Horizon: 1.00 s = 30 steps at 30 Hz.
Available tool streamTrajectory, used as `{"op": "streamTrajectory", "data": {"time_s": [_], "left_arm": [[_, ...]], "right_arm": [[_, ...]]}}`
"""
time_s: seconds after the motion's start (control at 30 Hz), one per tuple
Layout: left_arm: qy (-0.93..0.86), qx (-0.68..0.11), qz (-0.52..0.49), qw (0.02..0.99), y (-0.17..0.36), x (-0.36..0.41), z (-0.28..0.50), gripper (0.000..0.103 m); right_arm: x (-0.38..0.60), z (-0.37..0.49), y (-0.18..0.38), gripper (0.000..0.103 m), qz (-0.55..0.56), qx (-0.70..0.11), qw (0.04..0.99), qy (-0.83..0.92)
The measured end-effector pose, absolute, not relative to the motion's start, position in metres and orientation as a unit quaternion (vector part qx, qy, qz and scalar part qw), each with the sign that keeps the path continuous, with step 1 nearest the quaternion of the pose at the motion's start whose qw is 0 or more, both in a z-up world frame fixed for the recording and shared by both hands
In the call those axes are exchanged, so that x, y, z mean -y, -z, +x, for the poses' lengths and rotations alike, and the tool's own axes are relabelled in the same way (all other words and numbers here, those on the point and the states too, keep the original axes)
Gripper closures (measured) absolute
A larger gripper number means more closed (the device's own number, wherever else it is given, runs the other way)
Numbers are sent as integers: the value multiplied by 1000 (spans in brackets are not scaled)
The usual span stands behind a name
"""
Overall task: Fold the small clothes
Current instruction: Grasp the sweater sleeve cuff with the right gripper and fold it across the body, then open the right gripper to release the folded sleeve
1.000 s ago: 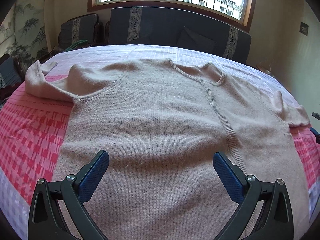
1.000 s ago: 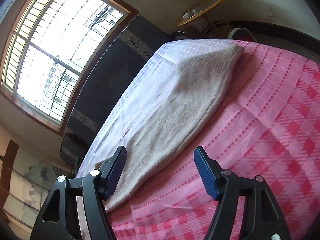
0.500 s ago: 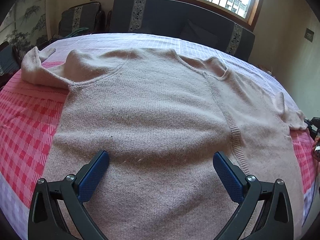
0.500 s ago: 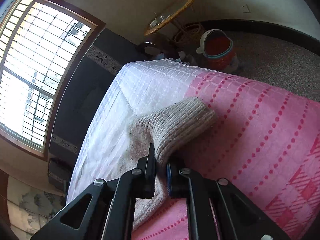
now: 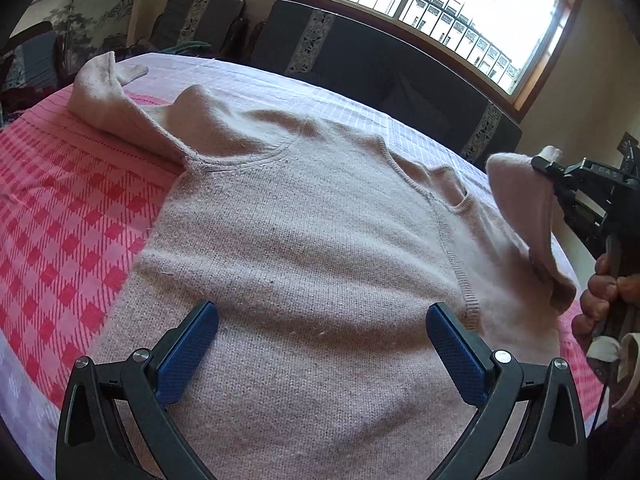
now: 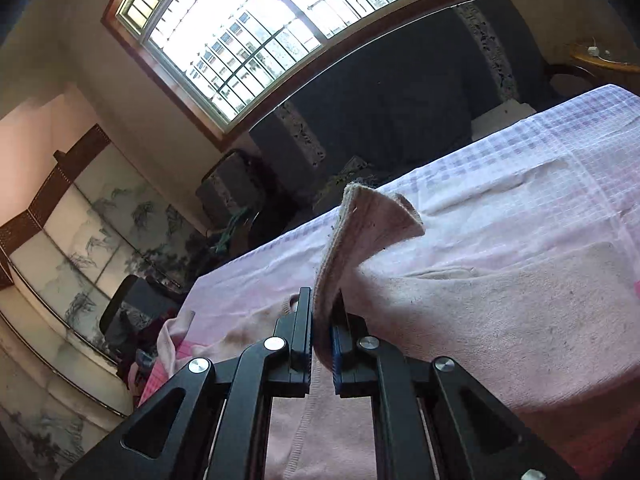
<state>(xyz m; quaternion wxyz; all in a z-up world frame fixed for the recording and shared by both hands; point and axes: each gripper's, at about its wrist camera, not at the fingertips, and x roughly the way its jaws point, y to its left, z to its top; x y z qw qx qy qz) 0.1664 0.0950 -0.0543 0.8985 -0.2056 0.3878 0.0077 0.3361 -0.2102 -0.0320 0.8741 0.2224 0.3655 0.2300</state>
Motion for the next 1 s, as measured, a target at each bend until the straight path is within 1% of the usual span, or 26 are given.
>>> {"op": "streamTrajectory", "data": {"time_s": [0.07, 0.17, 0.37, 0.43, 0.47, 0.5, 0.53, 0.57, 0.63, 0.67, 0.7, 0.77, 0.87, 1.0], "left_arm": [[-6, -385, -213, 898, 54, -98, 166, 0], [-5, -385, -212, 898, 54, -98, 167, 0], [5, -377, -236, 896, 55, -106, 165, 0], [6, -374, -243, 895, 55, -108, 165, 0], [6, -374, -243, 895, 55, -109, 165, 0], [4, -374, -242, 895, 55, -108, 165, 0], [3, -374, -240, 896, 55, -108, 164, 0], [2, -374, -239, 896, 55, -108, 165, 0], [0, -374, -239, 896, 55, -108, 165, 0], [0, -374, -240, 896, 56, -108, 165, 0], [0, -374, -239, 896, 56, -108, 166, 0], [1, -373, -241, 896, 56, -108, 166, 0], [11, -374, -247, 894, 55, -111, 166, 0], [17, -412, -293, 863, 50, -129, 189, 0]], "right_arm": [[170, 331, 51, 94, 202, -389, 866, -240], [137, 325, 72, 94, 191, -408, 857, -249], [103, 329, 84, 94, 178, -423, 843, -281], [94, 327, 86, 91, 181, -430, 828, -311], [90, 326, 87, 88, 179, -436, 819, -326], [89, 323, 88, 80, 183, -442, 810, -341], [91, 319, 87, 75, 190, -441, 803, -352], [97, 314, 84, 66, 195, -435, 805, -354], [118, 303, 74, 58, 210, -410, 816, -350], [132, 298, 69, 50, 227, -398, 816, -351], [149, 292, 64, 47, 246, -390, 815, -351], [183, 273, 57, 46, 270, -374, 816, -349], [236, 233, 55, 46, 267, -354, 842, -308], [306, 194, 78, 46, 288, -363, 855, -232]]}}
